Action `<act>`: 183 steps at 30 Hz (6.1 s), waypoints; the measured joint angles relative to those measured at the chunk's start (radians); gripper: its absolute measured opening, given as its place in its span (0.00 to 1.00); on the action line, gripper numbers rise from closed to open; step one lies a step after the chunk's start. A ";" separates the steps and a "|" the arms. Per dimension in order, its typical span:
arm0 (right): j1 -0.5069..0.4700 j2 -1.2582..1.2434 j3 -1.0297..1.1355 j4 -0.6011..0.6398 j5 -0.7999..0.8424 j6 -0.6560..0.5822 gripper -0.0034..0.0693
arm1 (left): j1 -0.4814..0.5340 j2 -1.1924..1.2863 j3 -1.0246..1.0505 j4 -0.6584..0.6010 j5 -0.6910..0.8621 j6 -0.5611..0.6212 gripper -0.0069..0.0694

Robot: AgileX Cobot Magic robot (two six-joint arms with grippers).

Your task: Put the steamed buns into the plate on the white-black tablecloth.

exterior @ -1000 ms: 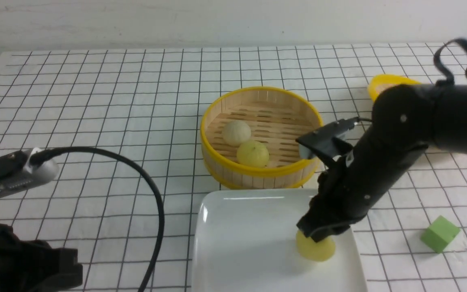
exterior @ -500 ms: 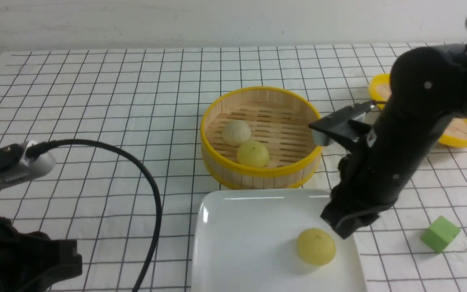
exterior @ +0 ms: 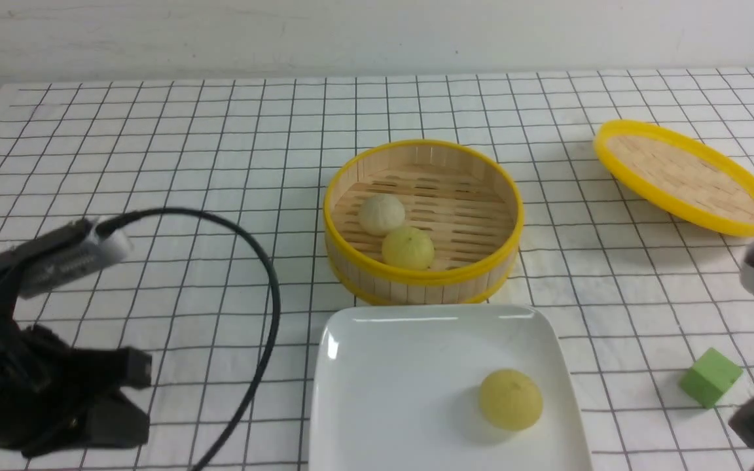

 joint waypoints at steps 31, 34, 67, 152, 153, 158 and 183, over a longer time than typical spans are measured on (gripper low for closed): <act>0.000 -0.221 0.206 -0.048 -0.144 0.163 0.05 | -0.564 0.939 -0.997 0.421 -0.194 -0.523 0.62; 0.000 -0.221 0.206 -0.048 -0.152 0.166 0.05 | -0.565 0.976 -1.003 0.409 -0.194 -0.523 0.59; 0.000 -0.221 0.206 -0.077 -0.166 0.169 0.09 | -0.566 0.614 -0.963 0.197 0.206 -0.249 0.12; 0.000 -0.274 0.202 -0.043 -0.118 0.169 0.20 | -0.844 0.672 -0.487 0.448 -0.041 -0.410 0.57; 0.000 -0.274 0.198 -0.038 -0.105 0.169 0.20 | -0.844 0.672 -0.487 0.454 -0.043 -0.415 0.59; 0.000 -0.301 0.131 -0.002 0.027 0.169 0.16 | -0.844 0.672 -0.521 0.480 -0.027 -0.419 0.65; 0.000 -0.873 0.319 -0.094 -0.617 0.180 0.03 | -0.844 0.672 -0.616 0.509 0.015 -0.421 0.54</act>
